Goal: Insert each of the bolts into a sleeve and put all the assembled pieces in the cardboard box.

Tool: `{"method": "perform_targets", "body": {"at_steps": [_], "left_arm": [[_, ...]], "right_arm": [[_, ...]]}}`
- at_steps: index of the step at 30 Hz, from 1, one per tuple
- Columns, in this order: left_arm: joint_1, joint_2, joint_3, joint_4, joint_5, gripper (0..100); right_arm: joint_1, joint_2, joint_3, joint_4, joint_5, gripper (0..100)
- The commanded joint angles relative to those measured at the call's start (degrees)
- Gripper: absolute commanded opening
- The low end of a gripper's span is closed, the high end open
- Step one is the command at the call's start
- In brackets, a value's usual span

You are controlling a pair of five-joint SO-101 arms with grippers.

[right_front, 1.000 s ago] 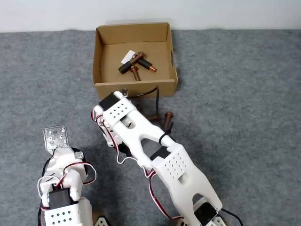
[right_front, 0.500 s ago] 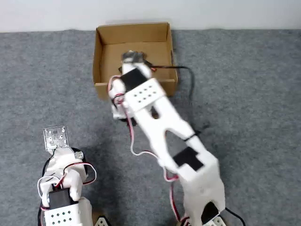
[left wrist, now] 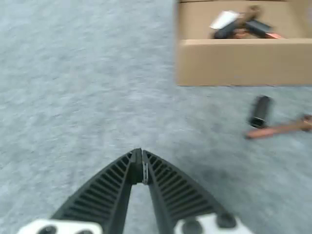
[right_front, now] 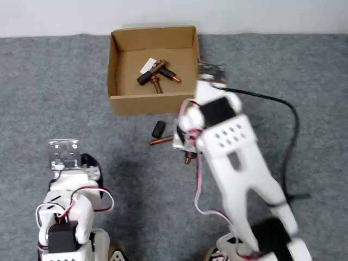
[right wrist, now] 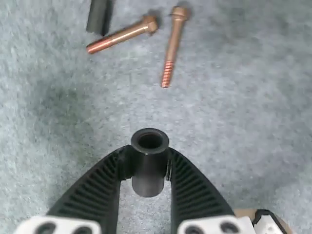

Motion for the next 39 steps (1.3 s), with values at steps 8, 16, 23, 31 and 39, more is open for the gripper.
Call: {"method": "perform_targets", "body": {"at_steps": [8,16,23,31,39], "left_arm": [[9.4,3.3,-7.2,4.3,0.4,1],[10.2,30.8,-25.5,4.8,0.4,1],[15.6,52.0,-42.9,7.6,0.2,1],[20.1,76.6,-57.8,13.4,-19.3,1],[21.9,98.1,-77.4,17.9,-36.0,1]], "right_arm": [[13.4,-23.4,14.3,1.8,-0.9,0.8],[20.9,-38.7,25.0,1.8,-0.7,0.8],[26.3,-48.0,30.6,1.8,-0.7,0.8],[29.7,-52.7,31.6,1.8,-0.7,0.8],[29.7,-53.1,31.6,1.8,-0.9,0.8]]}}
